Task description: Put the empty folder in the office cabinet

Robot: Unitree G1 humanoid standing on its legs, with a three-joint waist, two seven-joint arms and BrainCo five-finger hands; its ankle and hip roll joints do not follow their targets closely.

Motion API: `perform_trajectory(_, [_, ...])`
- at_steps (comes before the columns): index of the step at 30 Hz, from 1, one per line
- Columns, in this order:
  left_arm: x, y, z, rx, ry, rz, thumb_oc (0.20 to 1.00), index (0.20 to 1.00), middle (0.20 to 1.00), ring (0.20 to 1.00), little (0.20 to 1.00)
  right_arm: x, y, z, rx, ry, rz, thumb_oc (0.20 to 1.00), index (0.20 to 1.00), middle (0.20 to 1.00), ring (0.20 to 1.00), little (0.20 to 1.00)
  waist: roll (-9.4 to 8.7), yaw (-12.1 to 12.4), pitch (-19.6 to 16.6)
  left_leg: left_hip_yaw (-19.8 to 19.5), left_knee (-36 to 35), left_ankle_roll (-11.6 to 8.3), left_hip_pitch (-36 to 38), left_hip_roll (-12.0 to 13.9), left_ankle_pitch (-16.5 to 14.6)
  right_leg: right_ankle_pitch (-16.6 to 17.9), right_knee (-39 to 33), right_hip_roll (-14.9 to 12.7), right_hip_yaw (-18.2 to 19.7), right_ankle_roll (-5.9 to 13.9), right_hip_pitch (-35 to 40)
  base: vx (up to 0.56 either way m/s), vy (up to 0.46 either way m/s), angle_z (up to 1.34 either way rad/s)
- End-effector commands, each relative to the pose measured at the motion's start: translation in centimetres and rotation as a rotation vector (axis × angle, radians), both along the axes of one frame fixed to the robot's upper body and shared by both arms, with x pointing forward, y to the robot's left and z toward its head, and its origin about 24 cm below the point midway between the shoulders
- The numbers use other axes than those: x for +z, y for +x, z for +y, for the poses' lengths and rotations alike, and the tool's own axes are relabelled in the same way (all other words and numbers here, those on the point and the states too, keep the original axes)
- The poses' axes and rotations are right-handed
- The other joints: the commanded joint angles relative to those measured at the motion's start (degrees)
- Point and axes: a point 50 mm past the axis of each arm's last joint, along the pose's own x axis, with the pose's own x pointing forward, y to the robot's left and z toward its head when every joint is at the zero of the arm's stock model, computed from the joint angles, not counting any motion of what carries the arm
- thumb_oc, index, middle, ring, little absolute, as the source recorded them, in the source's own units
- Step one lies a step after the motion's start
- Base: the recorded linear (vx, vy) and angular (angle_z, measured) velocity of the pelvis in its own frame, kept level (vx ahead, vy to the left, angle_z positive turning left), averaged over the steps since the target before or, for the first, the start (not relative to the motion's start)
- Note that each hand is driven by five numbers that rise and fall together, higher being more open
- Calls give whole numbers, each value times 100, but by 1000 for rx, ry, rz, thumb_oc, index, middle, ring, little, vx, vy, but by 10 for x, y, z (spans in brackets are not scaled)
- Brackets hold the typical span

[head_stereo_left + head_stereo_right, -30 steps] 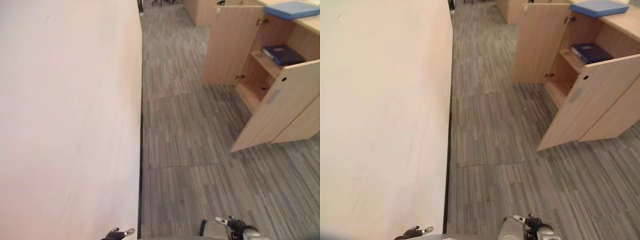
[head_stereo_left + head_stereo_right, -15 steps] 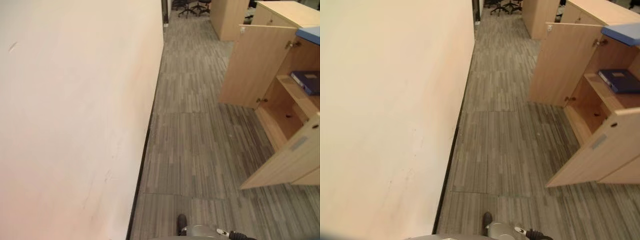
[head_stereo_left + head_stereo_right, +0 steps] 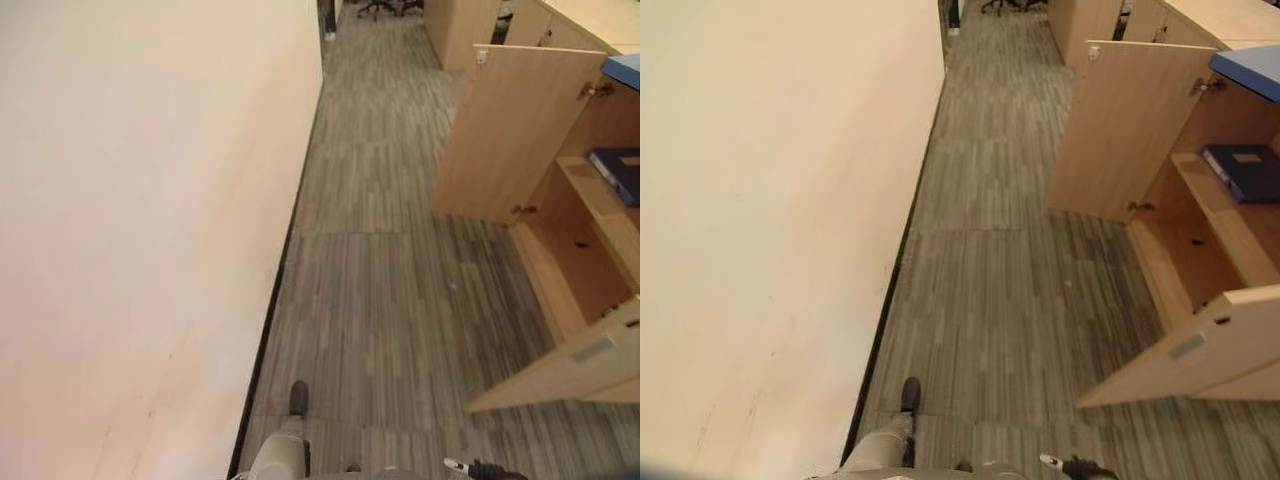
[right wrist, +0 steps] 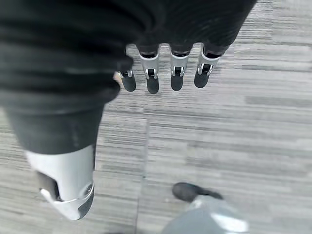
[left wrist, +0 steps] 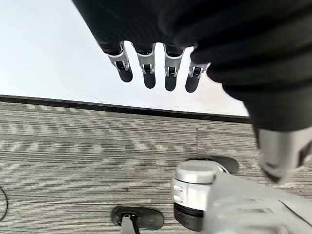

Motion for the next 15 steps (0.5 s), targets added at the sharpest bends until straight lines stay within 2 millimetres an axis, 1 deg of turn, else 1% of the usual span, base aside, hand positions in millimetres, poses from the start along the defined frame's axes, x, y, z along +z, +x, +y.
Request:
perform_trajectory(1, [2, -4, 8, -15, 21, 7, 1000, 1000, 1000, 1000, 1000, -1, -12, -4, 23, -6, 31, 1000, 1000, 1000, 1000, 1000, -55, 63, -160, 179, 110, 236, 178, -39, 404, 81, -85, -412, 627, 895, 306, 386, 104, -46])
perform_trajectory(3, [2, -6, 10, -11, 26, 12, 1000, 1000, 1000, 1000, 1000, -3, -19, -2, 20, 5, 50, 1000, 1000, 1000, 1000, 1000, -35, 82, -282, 208, 159, 215, 287, -29, 531, -10, -105, -502, 633, 914, 426, 350, 120, -39])
perform_trajectory(6, [3, -4, 14, -6, 33, 1, 1000, 1000, 1000, 1000, 1000, -5, -23, 3, 28, 21, 70, 1000, 1000, 1000, 1000, 1000, -91, 121, -428, 251, 341, 297, 370, -135, 379, -59, -92, -716, 620, 1013, 525, 328, 144, -23])
perform_trajectory(8, [4, -2, 16, 0, 35, -6, 1000, 1000, 1000, 1000, 1000, -5, -24, 5, 37, 28, 78, 1000, 1000, 1000, 1000, 1000, -149, 154, -516, 289, 500, 411, 338, -253, 188, 0, -41, -904, 632, 1129, 549, 299, 151, 1])
perform_trajectory(9, [4, -2, 16, 0, 35, -6, 1000, 1000, 1000, 1000, 1000, -5, -24, 5, 37, 28, 78, 1000, 1000, 1000, 1000, 1000, -149, 154, -516, 290, 500, 411, 338, -253, 188, 0, -41, -904, 632, 1129, 549, 289, 162, -8])
perform_trajectory(10, [5, 0, 17, 6, 39, -14, 1000, 1000, 1000, 1000, 1000, -5, -22, 6, 40, 34, 72, 1000, 1000, 1000, 1000, 1000, -213, 206, -578, 343, 665, 524, 310, -365, 4, 194, 96, -1087, 651, 1253, 478, 278, 173, -19])
perform_trajectory(13, [5, 0, 18, 4, 41, -13, 1000, 1000, 1000, 1000, 1000, -5, -9, 11, 68, 46, 37, 1000, 1000, 1000, 1000, 1000, -263, 288, -681, 432, 841, 697, 370, -589, -297, 697, 534, -1377, 704, 1492, 294, 272, 192, 20])
perform_trajectory(14, [5, 0, 18, 4, 41, -13, 1000, 1000, 1000, 1000, 1000, -5, -9, 11, 68, 47, 37, 1000, 1000, 1000, 1000, 1000, -264, 292, -681, 436, 844, 698, 370, -590, -300, 695, 536, -1380, 708, 1493, 292, 219, 215, -3])
perform_trajectory(15, [5, 1, 19, 4, 43, -16, 1000, 1000, 1000, 1000, 1000, -4, 0, 14, 88, 52, 9, 1000, 1000, 1000, 1000, 1000, -221, 311, -678, 493, 865, 842, 522, -720, -486, 1207, 1285, -1558, 734, 1604, -53, 193, 229, -33])
